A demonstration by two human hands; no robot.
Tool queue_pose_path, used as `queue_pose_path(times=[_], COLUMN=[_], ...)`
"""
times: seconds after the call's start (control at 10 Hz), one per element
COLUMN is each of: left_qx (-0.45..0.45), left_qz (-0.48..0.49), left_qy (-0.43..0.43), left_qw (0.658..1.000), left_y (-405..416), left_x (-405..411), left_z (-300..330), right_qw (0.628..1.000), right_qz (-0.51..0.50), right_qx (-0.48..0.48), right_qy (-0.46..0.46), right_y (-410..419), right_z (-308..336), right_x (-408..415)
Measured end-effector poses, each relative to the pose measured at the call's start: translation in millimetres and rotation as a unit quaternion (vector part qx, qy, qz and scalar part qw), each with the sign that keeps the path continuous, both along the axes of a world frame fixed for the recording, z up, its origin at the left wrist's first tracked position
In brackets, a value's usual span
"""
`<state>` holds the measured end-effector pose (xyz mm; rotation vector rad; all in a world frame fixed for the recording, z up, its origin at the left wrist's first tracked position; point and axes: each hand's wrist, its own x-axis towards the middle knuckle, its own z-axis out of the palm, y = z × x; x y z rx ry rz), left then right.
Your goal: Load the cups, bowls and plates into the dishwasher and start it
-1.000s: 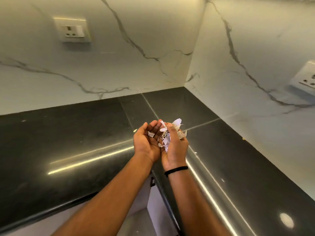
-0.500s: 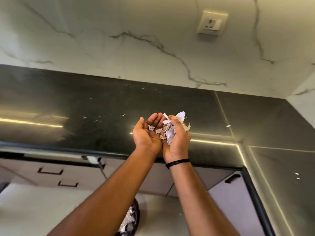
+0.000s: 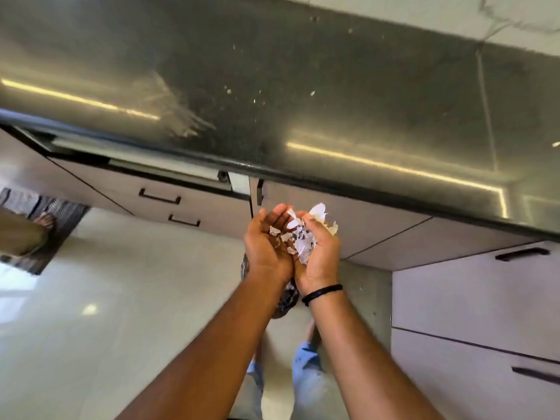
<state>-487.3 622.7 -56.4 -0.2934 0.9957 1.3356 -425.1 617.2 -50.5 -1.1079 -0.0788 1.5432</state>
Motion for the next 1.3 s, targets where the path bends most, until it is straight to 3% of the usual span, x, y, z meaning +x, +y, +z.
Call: queue_pose_path(times=[0.2,0.4,0.6,0.7,0.9,1.0,1.1,1.2,1.3], left_qx=[-0.124,-0.251,-0.298,-0.303,-0.286,-0.276,-0.279,-0.295,-0.327], left_qz=[0.033,0.061,0.064,0.04,0.02,-0.039,-0.026,-0.027,-0.04], left_qy=[-0.016,-0.019,0.06,0.087,0.091,0.139,0.165,0.204,0.267], left_qw=[0.992,0.966,0.951,0.948,0.954,0.95,0.946,0.933,0.906], left_y=[-27.3,-37.3,-35.4,-38.0,-37.8,-37.3,-35.4,-35.2,-34.9], left_x=[-0.3,1.4,-1.8,-3.7,-9.4,-13.7,-15.9,-14.8,-15.6], left_z=[-136.2,-253.4,-377.5,-432.3,-475.0,-475.6,-473.2,-466.3,-452.1], right_qw=[0.995,0.968,0.936,0.892,0.87,0.868,0.873,0.863,0.828], right_qz=[0.021,0.034,0.131,0.192,0.203,0.201,0.195,0.181,0.194], right_qx=[-0.096,-0.224,-0.23,-0.2,-0.209,-0.216,-0.223,-0.21,-0.229], right_qy=[-0.003,-0.107,-0.23,-0.357,-0.398,-0.4,-0.387,-0.422,-0.473], right_y=[-26.0,-39.3,-26.9,-25.3,-29.7,-28.2,-24.2,-20.6,-17.4], right_z=[-142.1,-296.7,-415.2,-461.0,-503.6,-509.6,-506.6,-501.7,-483.4], right_x=[-3.8,-12.7,-17.7,-18.5,-18.2,-11.8,-8.8,-6.8,-5.5])
